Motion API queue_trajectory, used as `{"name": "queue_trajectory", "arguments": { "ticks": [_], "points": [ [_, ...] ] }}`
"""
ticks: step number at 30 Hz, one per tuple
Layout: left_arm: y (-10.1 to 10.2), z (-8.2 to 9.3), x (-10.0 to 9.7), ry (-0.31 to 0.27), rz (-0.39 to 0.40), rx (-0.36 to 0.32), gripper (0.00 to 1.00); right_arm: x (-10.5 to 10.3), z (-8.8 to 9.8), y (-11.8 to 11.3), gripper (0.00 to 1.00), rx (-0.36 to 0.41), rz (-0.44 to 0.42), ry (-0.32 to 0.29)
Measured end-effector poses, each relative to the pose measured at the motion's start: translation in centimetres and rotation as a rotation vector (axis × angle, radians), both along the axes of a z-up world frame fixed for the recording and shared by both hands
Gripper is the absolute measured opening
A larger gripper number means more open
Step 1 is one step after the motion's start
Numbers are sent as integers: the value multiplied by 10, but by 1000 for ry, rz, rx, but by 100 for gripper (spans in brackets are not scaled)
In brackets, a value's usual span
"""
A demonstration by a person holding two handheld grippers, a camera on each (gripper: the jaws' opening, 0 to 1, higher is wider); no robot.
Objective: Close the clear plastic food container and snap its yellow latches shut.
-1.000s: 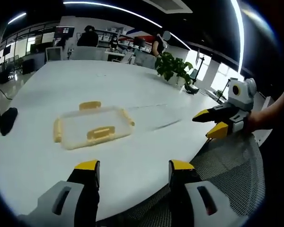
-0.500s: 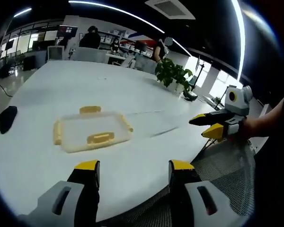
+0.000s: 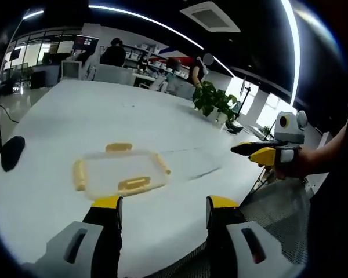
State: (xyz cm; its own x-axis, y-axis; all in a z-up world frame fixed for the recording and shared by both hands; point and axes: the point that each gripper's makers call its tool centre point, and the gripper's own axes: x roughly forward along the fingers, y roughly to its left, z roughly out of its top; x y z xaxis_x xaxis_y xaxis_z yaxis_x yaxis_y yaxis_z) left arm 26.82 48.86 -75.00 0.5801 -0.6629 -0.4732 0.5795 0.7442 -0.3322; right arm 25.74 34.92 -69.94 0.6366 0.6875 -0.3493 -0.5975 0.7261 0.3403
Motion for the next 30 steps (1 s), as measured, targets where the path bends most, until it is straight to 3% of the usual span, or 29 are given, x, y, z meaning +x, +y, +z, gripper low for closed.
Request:
{"name": "queue_trajectory", "arguments": {
  "ticks": [10,30],
  "points": [
    [6,4,10,-6,-12,10,58,10,2,4,40,-9,9,-16],
    [18,-14,25,19,-38,31,58,21,-12,16,38,-92,76,-28]
  ]
}}
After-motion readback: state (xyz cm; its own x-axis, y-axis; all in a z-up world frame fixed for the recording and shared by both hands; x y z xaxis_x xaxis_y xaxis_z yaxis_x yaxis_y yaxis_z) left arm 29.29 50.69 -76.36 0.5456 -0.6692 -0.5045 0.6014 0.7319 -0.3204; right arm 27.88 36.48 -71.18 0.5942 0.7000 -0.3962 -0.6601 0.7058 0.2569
